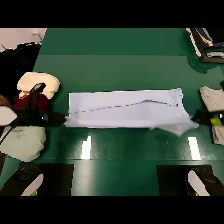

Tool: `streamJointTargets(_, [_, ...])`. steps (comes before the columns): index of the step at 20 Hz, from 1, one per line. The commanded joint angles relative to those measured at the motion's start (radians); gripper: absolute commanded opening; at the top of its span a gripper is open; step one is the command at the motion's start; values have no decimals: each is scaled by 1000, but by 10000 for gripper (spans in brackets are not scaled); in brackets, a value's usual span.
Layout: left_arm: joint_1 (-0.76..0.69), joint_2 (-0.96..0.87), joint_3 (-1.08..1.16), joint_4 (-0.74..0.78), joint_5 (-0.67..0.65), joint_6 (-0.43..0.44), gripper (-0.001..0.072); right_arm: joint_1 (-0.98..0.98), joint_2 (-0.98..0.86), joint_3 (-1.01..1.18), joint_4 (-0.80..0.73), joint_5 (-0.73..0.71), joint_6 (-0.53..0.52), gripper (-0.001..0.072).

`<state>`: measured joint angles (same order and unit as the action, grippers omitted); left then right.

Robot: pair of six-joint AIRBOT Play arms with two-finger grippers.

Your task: Fold the shirts.

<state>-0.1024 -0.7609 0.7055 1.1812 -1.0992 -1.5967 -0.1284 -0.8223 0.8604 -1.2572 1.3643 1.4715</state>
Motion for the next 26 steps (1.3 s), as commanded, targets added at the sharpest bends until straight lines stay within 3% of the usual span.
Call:
streamJointTargets(1, [0, -190, 98, 2, 197, 0, 21, 84, -238, 196, 17, -144, -3, 18])
streamJointTargets(9, [0, -596, 380, 2, 345, 34, 23, 140, -709, 584, 63, -172, -5, 28])
streamJointTargets(10, [0, -613, 397, 2, 348, 34, 98, 129, -745, 619, 90, -166, -16, 186])
streamJointTargets(11, [0, -621, 408, 2, 348, 33, 425, 111, -777, 653, 118, -144, -19, 383])
streamJointTargets(12, [0, -620, 417, 2, 344, 33, 697, 93, -800, 682, 147, -111, -36, 411])
streamJointTargets(13, [0, -618, 431, 3, 317, 34, 708, 70, -814, 705, 177, -68, -71, 411])
streamJointTargets(16, [0, -615, 493, 15, 166, 34, 706, -9, -806, 711, 190, 35, -140, 411])
streamJointTargets(17, [0, -615, 503, 6, 128, 34, 523, -45, -798, 698, 191, 60, -157, 411])
streamJointTargets(18, [0, -616, 503, -3, 108, 34, 231, -76, -788, 674, 192, 73, -160, 412])
streamJointTargets(19, [0, -617, 502, -11, 90, 34, 37, -109, -780, 639, 192, 85, -179, 412])
streamJointTargets(20, [0, -616, 502, -20, 79, 34, 22, -139, -776, 595, 193, 89, -196, 445])
streamJointTargets(21, [0, -617, 502, -42, 71, 34, 22, -171, -774, 547, 194, 85, -209, 576])
streamJointTargets(22, [-3, -616, 502, -65, 66, 34, 22, -200, -777, 505, 195, 74, -225, 611])
streamJointTargets(26, [-80, -617, 502, -75, 74, 33, 22, -285, -851, 405, 380, 66, -356, 611])
